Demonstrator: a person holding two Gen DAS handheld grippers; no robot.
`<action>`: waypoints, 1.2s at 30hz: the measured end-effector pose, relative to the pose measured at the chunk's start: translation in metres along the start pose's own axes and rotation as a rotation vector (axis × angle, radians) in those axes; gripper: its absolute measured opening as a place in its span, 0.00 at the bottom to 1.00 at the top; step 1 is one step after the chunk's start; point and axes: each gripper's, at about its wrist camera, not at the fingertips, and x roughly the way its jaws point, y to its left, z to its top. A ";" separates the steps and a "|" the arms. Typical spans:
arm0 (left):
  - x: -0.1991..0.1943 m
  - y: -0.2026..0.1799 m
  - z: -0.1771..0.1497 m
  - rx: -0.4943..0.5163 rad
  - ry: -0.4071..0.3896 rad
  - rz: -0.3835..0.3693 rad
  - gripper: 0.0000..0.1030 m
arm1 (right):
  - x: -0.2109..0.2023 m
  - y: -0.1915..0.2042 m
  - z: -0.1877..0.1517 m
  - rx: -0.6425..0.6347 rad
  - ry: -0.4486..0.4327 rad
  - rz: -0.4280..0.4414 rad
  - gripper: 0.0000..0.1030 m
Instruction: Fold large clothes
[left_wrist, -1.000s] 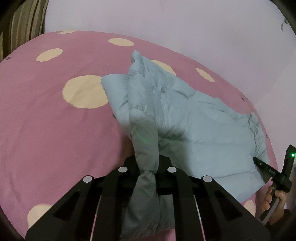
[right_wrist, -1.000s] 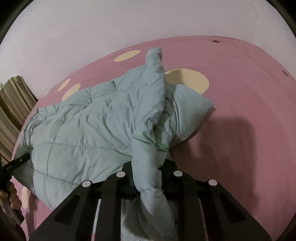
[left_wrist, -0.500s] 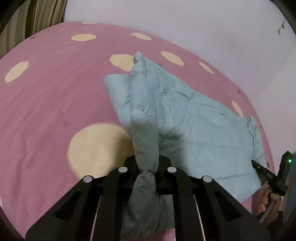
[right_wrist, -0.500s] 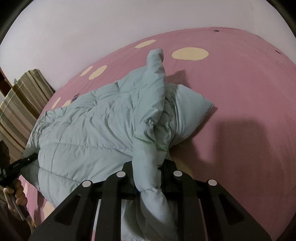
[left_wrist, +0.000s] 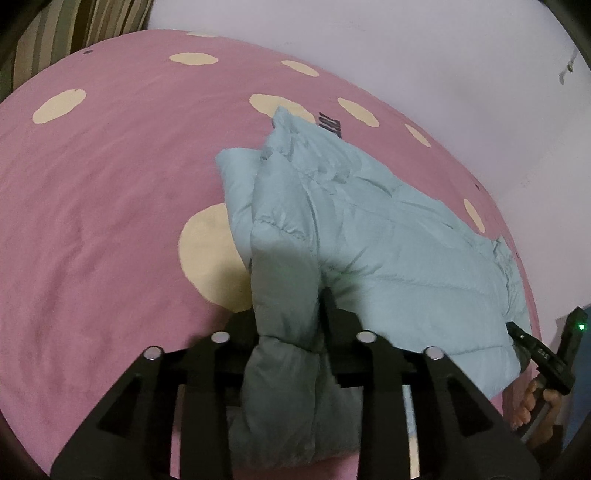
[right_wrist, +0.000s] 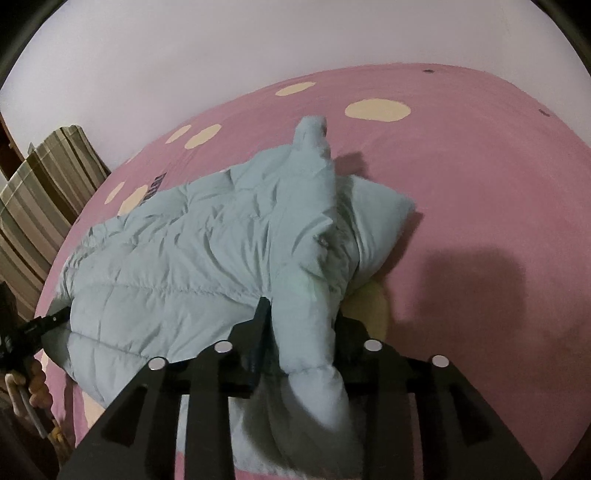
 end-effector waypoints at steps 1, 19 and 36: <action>-0.002 0.002 -0.001 -0.005 0.000 -0.001 0.38 | -0.005 0.000 0.001 -0.005 -0.009 -0.012 0.37; 0.017 0.004 0.035 0.055 0.124 -0.048 0.59 | -0.019 0.100 0.013 -0.149 -0.089 0.028 0.49; 0.039 0.011 0.042 0.081 0.197 -0.087 0.64 | 0.064 0.181 -0.001 -0.238 0.029 0.001 0.43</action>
